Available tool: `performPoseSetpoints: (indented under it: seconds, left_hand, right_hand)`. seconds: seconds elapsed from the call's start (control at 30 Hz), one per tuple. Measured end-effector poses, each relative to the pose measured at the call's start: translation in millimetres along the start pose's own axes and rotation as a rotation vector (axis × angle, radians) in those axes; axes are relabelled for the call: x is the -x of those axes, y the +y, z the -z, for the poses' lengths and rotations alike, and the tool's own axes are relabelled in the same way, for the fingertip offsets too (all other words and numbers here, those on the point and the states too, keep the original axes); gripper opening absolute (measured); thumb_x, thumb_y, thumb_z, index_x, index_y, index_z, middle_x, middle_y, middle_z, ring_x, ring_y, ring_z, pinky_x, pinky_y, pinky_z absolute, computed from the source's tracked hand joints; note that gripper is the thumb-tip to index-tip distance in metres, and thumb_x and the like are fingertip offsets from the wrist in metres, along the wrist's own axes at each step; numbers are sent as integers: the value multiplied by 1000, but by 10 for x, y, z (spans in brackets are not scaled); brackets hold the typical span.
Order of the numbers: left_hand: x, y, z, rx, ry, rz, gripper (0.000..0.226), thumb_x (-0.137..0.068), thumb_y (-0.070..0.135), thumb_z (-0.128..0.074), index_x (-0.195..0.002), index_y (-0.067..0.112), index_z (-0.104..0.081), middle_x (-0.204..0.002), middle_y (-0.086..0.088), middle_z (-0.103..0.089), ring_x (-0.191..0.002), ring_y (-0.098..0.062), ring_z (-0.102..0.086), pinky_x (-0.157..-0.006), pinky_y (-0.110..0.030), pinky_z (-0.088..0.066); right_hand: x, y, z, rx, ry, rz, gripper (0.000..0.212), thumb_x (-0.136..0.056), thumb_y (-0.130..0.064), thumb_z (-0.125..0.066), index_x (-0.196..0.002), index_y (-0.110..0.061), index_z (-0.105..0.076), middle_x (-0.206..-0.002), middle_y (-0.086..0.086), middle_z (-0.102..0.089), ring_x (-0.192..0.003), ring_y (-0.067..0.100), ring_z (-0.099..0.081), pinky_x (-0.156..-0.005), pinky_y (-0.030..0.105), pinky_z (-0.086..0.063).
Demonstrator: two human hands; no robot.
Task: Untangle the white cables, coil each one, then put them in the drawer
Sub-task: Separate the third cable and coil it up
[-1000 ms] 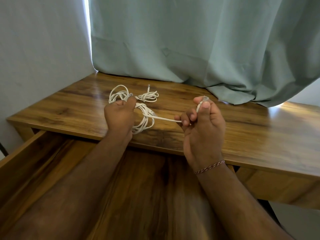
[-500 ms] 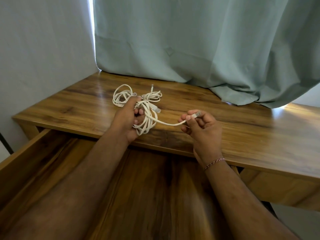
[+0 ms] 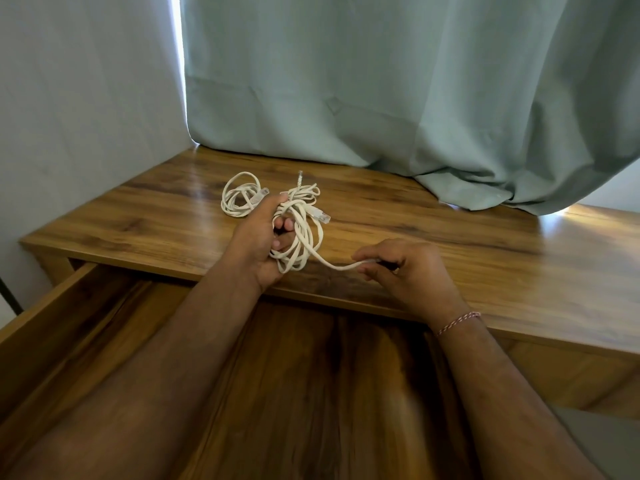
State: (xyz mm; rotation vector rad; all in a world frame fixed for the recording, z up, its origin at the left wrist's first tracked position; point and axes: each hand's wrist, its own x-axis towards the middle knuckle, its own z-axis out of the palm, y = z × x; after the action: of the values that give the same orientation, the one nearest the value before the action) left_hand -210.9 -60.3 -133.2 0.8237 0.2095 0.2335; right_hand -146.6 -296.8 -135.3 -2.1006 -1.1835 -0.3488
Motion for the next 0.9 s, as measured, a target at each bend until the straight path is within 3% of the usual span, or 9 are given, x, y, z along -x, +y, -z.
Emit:
performPoseSetpoints:
  seconds: [0.1,0.2,0.27,0.37,0.47,0.57,0.67,0.77,0.9]
  left_hand:
    - [29,-11,-45,-22,-10,0,48,-99,36,-59,-57,18,-45,-66,2,-43,-37,-5,-29,-40,-18,-34]
    - [78,-47,-109,-70,-91,44,48,-99,37,-59,-58,17,-43,-64,1,-42,-36,-6,-29,-40,-20,-35]
    - [128,-80,-161,-160,-156,81,50,-99,38,-59,-57,16,-43,-55,0,-37,-34,-7,-28,-40,-20,-33]
    - [212,-109,-238,-310,-226,109,51,-101,36,-57,-59,13,-40,-43,2,-37,-32,-7,-26,-41,-19,-23]
    - [266,-101,-269,-413,-269,108,49,-103,34,-55,-62,13,-38,-43,3,-43,-32,-7,-27,-50,-29,-12]
    - [282,-102,-280,-419,-316,91,49,-103,31,-55,-62,11,-39,-47,0,-45,-32,-7,-28,-50,-30,-12]
    - [279,-119,-286,-412,-324,67,49,-104,29,-55,-61,11,-39,-48,-1,-46,-31,-7,-28,-43,-23,-17]
    - [296,-121,-293,-461,-325,31,48,-104,29,-55,-61,10,-41,-47,0,-47,-31,-7,-28,-40,-21,-21]
    - [343,-175,-407,-505,-151,-96,46,-101,24,-62,-59,11,-50,-45,-2,-48,-31,-11,-40,-39,-21,-34]
  right_hand:
    - [-21,-12,-78,101,58,18,16,-92,-16,-75,-106,-25,-78,-113,-11,-70,-99,2,-64,-85,19,-54]
    - [-30,-33,-128,121,84,-95,17,-90,-15,-75,-102,-27,-73,-137,-12,-51,-118,-2,-50,-89,7,-43]
    - [-28,-34,-138,59,54,-153,18,-90,-14,-76,-99,-29,-71,-122,-14,-61,-105,-4,-56,-84,9,-45]
    - [-14,-44,-84,-379,21,-353,15,-86,-6,-79,-92,-19,-74,-86,-2,-75,-77,7,-68,-71,24,-57]
    - [14,-62,-66,-874,45,-456,18,-84,8,-75,-92,-7,-71,-78,7,-75,-69,16,-70,-66,26,-60]
    - [6,-113,-132,-1144,63,-483,17,-83,8,-72,-94,-6,-68,-80,11,-72,-72,21,-68,-69,31,-60]
    - [-9,-215,-247,-1299,57,-505,28,-80,-4,-79,-103,-7,-63,-96,20,-69,-83,30,-69,-75,44,-59]
    - [-19,-333,-298,-1353,116,-597,21,-92,-2,-66,-108,-13,-57,-111,30,-65,-92,37,-67,-78,48,-57]
    - [-57,-560,-319,-1325,235,-673,14,-99,2,-55,-97,-11,-60,-86,16,-70,-71,26,-70,-63,36,-60]
